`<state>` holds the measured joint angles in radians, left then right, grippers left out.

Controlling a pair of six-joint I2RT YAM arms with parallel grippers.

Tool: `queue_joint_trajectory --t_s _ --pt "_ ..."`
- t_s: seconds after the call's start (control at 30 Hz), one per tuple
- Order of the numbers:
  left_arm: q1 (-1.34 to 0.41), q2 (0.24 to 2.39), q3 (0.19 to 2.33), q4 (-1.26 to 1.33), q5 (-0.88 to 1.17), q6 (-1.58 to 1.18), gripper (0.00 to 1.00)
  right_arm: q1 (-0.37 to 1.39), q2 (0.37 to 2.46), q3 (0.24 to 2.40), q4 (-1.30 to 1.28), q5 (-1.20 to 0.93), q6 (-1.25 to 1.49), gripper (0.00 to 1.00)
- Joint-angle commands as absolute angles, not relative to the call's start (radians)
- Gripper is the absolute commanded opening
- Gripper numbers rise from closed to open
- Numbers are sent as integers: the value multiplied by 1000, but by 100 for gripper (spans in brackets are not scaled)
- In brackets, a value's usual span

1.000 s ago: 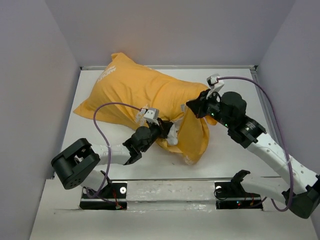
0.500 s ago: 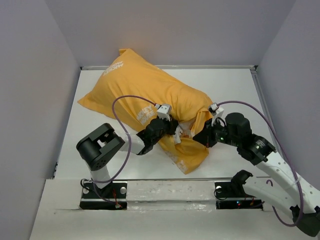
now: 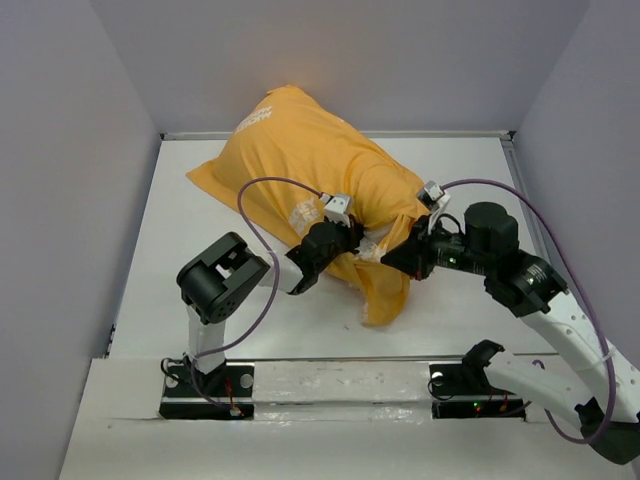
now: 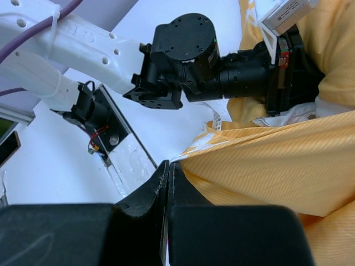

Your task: Put the pillow into the pillowcase

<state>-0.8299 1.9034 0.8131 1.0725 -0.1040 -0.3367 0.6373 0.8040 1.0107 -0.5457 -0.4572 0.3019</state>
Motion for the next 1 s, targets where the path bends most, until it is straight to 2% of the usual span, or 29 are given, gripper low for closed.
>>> queue_joint_trajectory --t_s 0.0,0.1,0.13,0.17,0.23,0.27,0.3,0.33,0.37,0.4,0.63,0.73,0.83,0.87,0.9,0.97 --pt "-738 1941 827 1034 -207 -285 1 667 784 1160 -428 -682 336 0" --pt "-840 1861 766 1037 -259 -278 1 667 804 1115 -459 -436 319 0" --pt "-873 1815 741 1035 -271 -279 1 667 833 1074 -460 -203 316 0" --pt "-932 1792 691 1032 -297 -287 1 667 853 1056 -463 -73 319 0" --pt "-966 1743 637 1031 -302 -339 1 640 920 1005 -448 84 305 0" --pt "-977 1700 594 1016 -305 -354 1 640 943 1003 -456 87 311 6" --pt "-985 1681 577 1003 -307 -373 1 640 959 996 -460 118 324 42" --pt "-986 1646 560 997 -307 -377 1 631 962 980 -457 120 345 62" --pt "-986 1634 546 994 -307 -382 1 630 960 951 -456 114 351 74" --pt "-986 1623 523 985 -302 -388 1 621 954 937 -456 112 357 80" --pt "-1037 1586 477 977 -276 -429 1 535 975 801 -396 190 397 80" --pt "-1063 1568 471 977 -259 -454 1 516 991 776 -393 348 426 77" --pt "-1071 1555 471 970 -265 -451 1 442 968 740 -381 339 458 69" --pt "-1071 1554 474 965 -268 -446 1 422 966 726 -371 319 474 63" --pt "-1072 1554 476 954 -273 -439 1 398 968 709 -342 307 489 51" --pt "-1072 1551 480 945 -287 -419 1 374 988 644 -280 247 512 51"
